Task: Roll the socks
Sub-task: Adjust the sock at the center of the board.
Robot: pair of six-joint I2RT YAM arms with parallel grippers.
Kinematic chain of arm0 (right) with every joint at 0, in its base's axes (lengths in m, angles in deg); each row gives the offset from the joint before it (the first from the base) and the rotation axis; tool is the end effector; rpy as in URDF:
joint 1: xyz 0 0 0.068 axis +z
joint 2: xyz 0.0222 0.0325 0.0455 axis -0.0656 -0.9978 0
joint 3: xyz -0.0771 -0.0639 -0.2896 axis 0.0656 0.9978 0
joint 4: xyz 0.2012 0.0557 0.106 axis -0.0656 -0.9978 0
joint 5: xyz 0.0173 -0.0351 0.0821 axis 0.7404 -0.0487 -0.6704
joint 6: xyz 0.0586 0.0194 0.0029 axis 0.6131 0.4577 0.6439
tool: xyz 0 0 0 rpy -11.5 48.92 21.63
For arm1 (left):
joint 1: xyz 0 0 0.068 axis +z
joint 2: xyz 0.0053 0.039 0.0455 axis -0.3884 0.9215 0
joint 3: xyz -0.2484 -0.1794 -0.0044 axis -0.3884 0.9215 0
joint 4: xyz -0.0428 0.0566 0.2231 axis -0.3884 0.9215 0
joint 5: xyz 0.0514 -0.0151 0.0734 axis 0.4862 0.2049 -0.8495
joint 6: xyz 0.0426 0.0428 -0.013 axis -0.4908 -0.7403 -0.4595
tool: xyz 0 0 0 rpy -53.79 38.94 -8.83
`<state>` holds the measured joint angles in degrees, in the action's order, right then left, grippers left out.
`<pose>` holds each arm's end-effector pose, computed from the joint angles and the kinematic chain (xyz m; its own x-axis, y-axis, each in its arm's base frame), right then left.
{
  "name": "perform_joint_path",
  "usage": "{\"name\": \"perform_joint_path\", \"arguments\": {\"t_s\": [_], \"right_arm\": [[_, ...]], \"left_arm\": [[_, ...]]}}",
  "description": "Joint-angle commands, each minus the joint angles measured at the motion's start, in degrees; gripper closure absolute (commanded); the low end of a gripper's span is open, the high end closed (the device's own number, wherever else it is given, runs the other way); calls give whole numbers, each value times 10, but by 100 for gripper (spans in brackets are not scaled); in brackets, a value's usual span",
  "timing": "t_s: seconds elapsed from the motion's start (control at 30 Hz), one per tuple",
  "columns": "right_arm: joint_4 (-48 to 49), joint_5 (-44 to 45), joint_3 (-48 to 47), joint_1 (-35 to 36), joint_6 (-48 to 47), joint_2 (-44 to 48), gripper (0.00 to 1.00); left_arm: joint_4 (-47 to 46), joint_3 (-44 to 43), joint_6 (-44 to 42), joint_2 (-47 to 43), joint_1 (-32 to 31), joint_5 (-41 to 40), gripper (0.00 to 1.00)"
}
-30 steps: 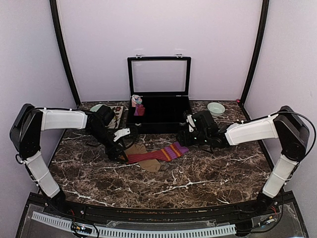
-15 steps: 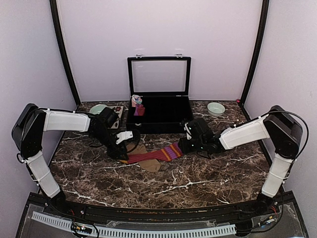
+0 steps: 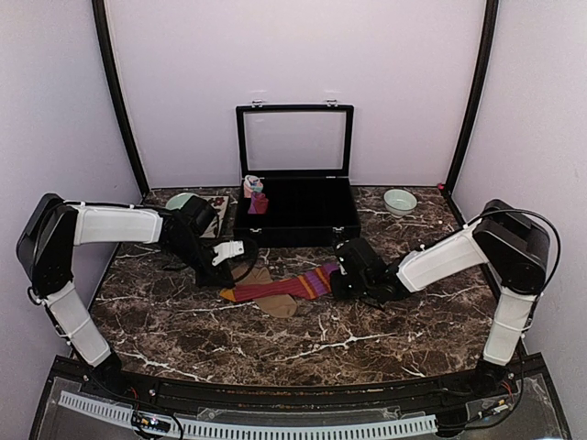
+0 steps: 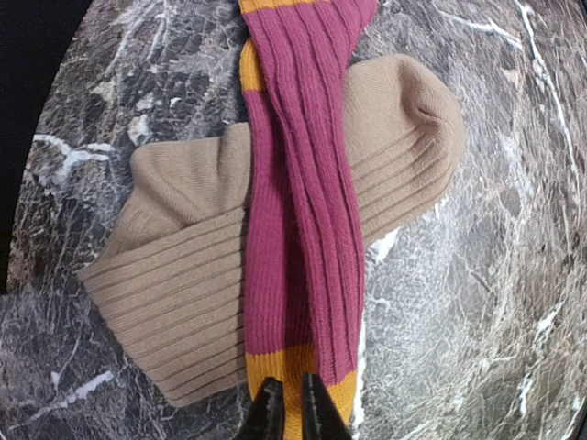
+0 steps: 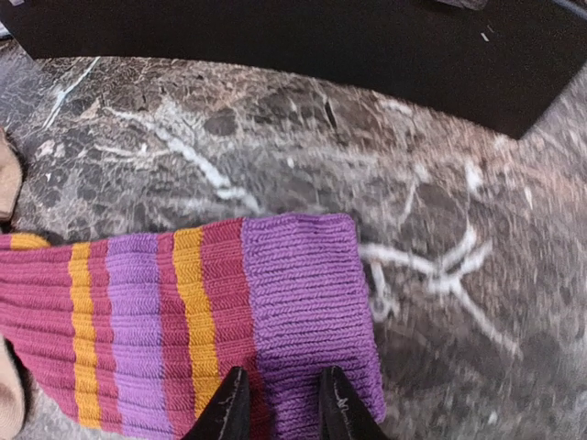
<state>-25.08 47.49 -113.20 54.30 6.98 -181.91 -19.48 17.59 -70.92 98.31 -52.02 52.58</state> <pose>0.2367 0.2652 0.1703 -0.6732 -0.1624 -0.7214 -0.3410 0.9338 0.1080 0.2681 -0.1707 0.2223 -0.1717 0.8132 -0.5561 0.9731 0.2278 0.0327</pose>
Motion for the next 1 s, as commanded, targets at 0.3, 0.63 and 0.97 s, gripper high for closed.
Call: {"name": "perform_joint_path", "arguments": {"t_s": [0.3, 0.63, 0.97], "right_arm": [[-52, 40, 67, 127, 147, 49, 77], [-139, 37, 30, 121, 90, 143, 62], [-133, -18, -59, 63, -33, 70, 53]], "left_arm": [[95, -34, -61, -47, -4, 25, 48], [98, 44, -119, -89, 3, -45, 34], [13, 61, -67, -69, 38, -24, 34]]}}
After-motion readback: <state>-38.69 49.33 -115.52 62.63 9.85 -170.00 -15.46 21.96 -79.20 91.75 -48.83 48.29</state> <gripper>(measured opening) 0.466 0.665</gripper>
